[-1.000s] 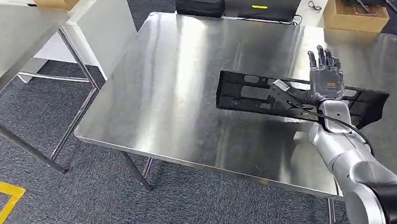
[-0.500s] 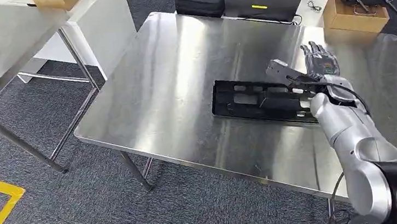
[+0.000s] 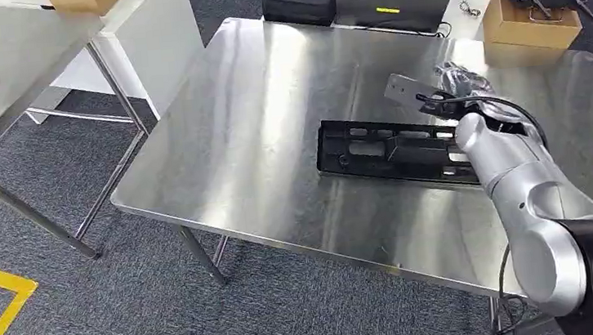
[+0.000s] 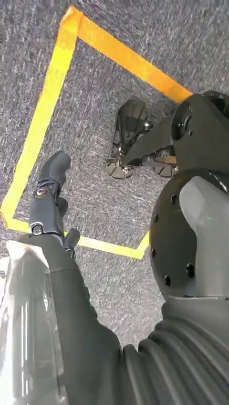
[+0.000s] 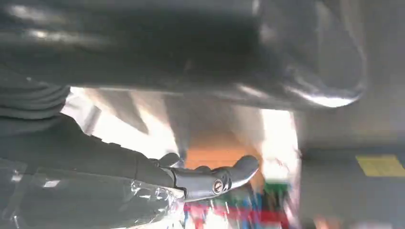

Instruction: Take the parts from the cabinet and place them on the table.

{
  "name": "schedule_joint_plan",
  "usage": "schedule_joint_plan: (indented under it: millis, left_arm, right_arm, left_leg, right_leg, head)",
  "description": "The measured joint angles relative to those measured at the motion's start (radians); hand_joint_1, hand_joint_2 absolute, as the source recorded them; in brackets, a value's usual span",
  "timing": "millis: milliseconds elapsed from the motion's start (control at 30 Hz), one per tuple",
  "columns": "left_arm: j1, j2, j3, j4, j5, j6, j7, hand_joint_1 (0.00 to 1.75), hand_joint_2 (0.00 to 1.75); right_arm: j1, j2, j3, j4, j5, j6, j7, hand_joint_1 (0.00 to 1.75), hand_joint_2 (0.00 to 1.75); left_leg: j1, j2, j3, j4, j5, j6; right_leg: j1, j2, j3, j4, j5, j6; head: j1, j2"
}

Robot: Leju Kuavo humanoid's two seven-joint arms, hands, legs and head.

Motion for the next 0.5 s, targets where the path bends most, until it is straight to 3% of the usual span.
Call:
schedule_joint_plan:
  millis: [133,233,267,367,500]
  left_arm:
    - [0.004,-0.013,0.035,0.0,0.006,0.023,-0.035,0.0,1.75]
    - [0.006,-0.019,0.053,0.0,0.007,0.026,-0.044,0.0,1.75]
    - [0.007,-0.021,0.056,0.0,0.007,0.026,-0.045,0.0,0.0]
    - [0.011,-0.022,0.066,0.0,0.008,0.027,-0.045,0.0,0.0]
    - [0.011,-0.026,0.082,0.0,0.012,0.055,-0.013,0.0,0.0]
  right_arm:
    - [0.05,0.035,0.028,-0.061,0.006,-0.284,-0.115,0.0,0.0]
    - [0.099,0.056,0.051,-0.1,0.007,-0.327,-0.126,0.0,0.0]
    - [0.108,0.058,0.056,-0.108,0.007,-0.328,-0.126,0.0,0.0]
    - [0.126,0.064,0.063,-0.131,0.003,-0.352,-0.143,0.0,0.0]
    - [0.231,0.066,0.092,-0.26,-0.034,-0.489,-0.202,0.0,0.0]
  left_leg:
    - [0.0,0.0,0.001,0.0,0.0,0.0]
    - [0.0,-0.001,0.001,0.0,0.0,0.0]
    - [0.0,-0.002,0.001,0.0,0.0,0.0]
    - [0.0,-0.002,0.001,0.0,0.0,0.0]
    - [0.0,-0.003,0.003,0.0,0.0,0.0]
  right_leg:
    - [0.001,0.0,0.0,0.0,0.0,0.0]
    - [0.001,0.0,0.0,0.0,0.0,0.0]
    - [0.001,-0.001,0.0,0.0,0.0,0.0]
    - [0.001,-0.001,0.0,0.0,0.0,0.0]
    - [0.001,-0.001,0.002,-0.002,0.0,0.0]
  head:
    - [0.001,0.0]
    - [0.0,0.0]
    - [0.0,0.0]
    - [0.0,0.0]
    - [0.0,0.0]
